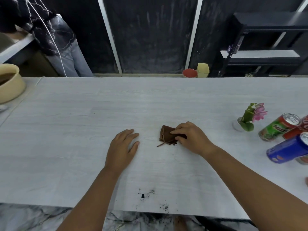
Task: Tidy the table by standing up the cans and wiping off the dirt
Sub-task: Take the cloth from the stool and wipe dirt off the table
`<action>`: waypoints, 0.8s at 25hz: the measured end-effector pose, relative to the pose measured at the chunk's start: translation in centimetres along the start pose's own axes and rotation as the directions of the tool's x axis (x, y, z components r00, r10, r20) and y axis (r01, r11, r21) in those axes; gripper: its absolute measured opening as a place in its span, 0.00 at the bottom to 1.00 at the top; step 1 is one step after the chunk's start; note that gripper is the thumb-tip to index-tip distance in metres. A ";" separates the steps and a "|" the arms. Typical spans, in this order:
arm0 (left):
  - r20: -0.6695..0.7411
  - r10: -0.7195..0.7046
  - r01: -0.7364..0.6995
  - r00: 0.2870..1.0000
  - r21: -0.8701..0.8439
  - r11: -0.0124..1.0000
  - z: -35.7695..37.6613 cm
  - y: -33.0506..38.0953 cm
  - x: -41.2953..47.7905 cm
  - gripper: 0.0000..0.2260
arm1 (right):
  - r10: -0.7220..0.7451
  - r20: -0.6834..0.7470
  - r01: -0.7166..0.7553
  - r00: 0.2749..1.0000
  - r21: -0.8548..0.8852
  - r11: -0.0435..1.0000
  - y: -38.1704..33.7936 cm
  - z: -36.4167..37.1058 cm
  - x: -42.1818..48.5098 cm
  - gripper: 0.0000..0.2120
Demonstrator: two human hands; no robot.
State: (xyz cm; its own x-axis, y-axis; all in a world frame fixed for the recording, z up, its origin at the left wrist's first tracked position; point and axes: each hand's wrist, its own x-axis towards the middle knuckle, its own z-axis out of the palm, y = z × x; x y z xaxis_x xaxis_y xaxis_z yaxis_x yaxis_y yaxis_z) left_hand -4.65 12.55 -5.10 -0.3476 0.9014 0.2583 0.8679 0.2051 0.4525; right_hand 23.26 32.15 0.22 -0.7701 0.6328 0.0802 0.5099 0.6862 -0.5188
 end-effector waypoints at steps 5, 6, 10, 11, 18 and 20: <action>0.042 -0.010 0.010 0.999 -0.014 1.000 -0.6 0.2 -2.3 0.18 | -0.020 -0.003 0.020 1.000 0.028 0.999 -3.1 1.0 -5.8 0.16; 0.042 -0.006 0.007 0.999 -0.018 1.000 -0.6 0.2 -2.5 0.18 | -0.033 -0.004 0.033 0.999 0.025 0.999 -3.7 1.3 -7.1 0.15; 0.032 -0.016 0.017 0.999 -0.038 0.999 -0.8 0.2 -2.4 0.17 | -0.034 0.032 0.031 0.999 0.086 0.996 -5.0 1.8 -10.3 0.15; 0.026 -0.014 0.015 1.000 -0.038 0.999 -0.8 0.3 -2.3 0.17 | -0.005 0.023 0.003 1.000 0.116 0.993 -5.0 1.4 -9.9 0.15; -0.030 -0.006 0.006 1.000 -0.028 1.000 -0.6 0.4 -2.2 0.15 | 0.222 -0.266 -0.199 0.938 0.111 0.974 -0.2 -4.3 1.5 0.14; -0.037 -0.004 0.003 0.999 -0.020 1.000 -0.5 0.4 -2.1 0.15 | 0.204 -0.217 -0.197 0.955 0.054 0.979 0.4 -3.9 4.7 0.14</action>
State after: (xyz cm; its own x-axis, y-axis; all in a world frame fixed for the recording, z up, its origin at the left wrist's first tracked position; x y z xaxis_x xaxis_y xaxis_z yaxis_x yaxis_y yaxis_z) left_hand -3.79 10.57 -5.04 -0.3636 0.8860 0.2878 0.8595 0.1999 0.4703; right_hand 21.31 36.83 3.73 -0.5478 0.8220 0.1555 0.6302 0.5277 -0.5695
